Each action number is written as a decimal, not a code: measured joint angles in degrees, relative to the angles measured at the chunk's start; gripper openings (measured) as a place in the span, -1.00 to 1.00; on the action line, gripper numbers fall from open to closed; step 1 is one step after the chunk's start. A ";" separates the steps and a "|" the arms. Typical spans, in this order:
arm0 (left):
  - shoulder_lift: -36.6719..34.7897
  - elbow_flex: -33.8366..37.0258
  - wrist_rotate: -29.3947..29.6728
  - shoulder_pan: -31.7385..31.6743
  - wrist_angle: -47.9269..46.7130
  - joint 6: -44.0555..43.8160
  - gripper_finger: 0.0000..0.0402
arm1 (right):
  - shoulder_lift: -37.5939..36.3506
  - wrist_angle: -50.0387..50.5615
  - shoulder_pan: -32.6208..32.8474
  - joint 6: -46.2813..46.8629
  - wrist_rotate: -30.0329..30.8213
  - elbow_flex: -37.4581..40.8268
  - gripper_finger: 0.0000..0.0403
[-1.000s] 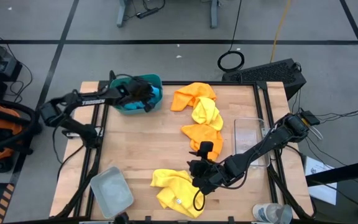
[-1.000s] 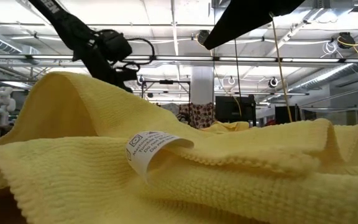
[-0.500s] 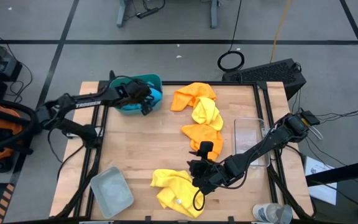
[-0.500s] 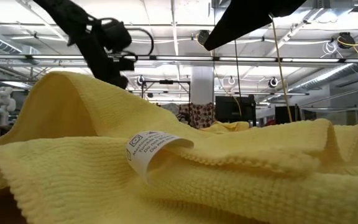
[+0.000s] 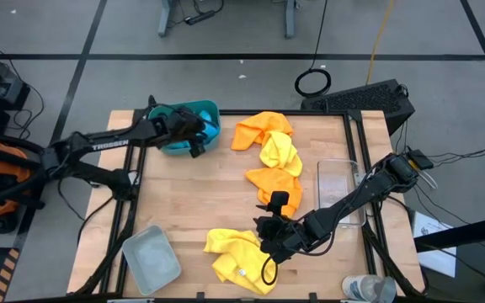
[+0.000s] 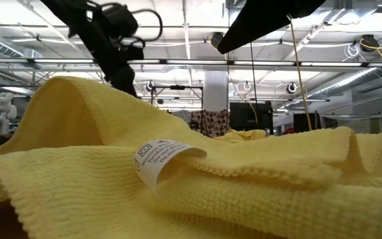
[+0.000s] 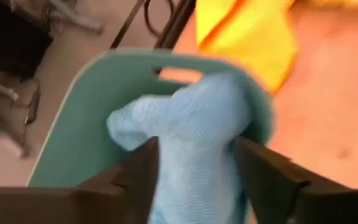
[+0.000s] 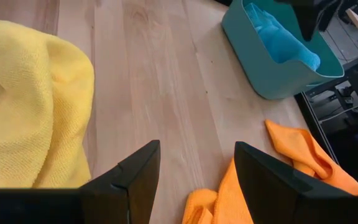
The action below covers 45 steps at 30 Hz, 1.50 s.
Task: Sort microfiber towel by color & place in baskets
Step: Put the blue microfiber cloth into the blue bin, then put the bottom orange microfiber cloth into the transparent bin
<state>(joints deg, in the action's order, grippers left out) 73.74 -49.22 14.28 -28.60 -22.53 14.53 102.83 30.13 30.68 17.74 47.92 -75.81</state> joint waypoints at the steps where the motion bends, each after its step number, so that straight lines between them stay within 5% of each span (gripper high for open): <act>1: 1.28 -0.01 -0.05 -0.48 0.48 0.49 -0.20 | 0.00 -0.02 0.02 0.07 0.00 0.00 -0.01; 6: 8.68 -0.01 -2.73 -2.41 2.35 2.36 -0.80 | 0.27 0.05 0.00 0.11 0.03 0.00 -0.01; 9: 12.05 0.01 -1.96 -3.78 2.79 2.10 -0.96 | 0.67 0.01 0.01 -0.24 -0.04 0.00 -0.01; 17: 12.28 0.03 -1.74 -4.60 2.20 -0.87 -0.74 | 1.38 0.81 -0.09 -0.44 0.02 0.00 -0.01; 26: -1.99 0.03 -1.76 -0.65 -0.79 -6.11 -0.68 | 1.38 2.23 -0.22 -0.14 0.08 0.00 -0.01; 31: -10.56 0.03 -3.60 3.01 -6.34 -16.39 -0.68 | 1.38 6.20 -0.19 1.95 0.43 -0.02 -0.01; 37: -14.96 1.36 -13.99 14.38 -4.80 -20.54 -0.68 | 1.38 18.43 -0.54 9.82 3.21 -0.02 -0.01; 45: -14.18 6.38 -4.84 32.26 2.67 -24.68 -0.68 | 1.38 33.79 -3.07 8.55 -2.48 -0.02 0.04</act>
<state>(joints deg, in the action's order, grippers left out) 59.56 -42.84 9.44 3.65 -19.86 -10.15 104.20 63.92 27.61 26.29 45.44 -75.83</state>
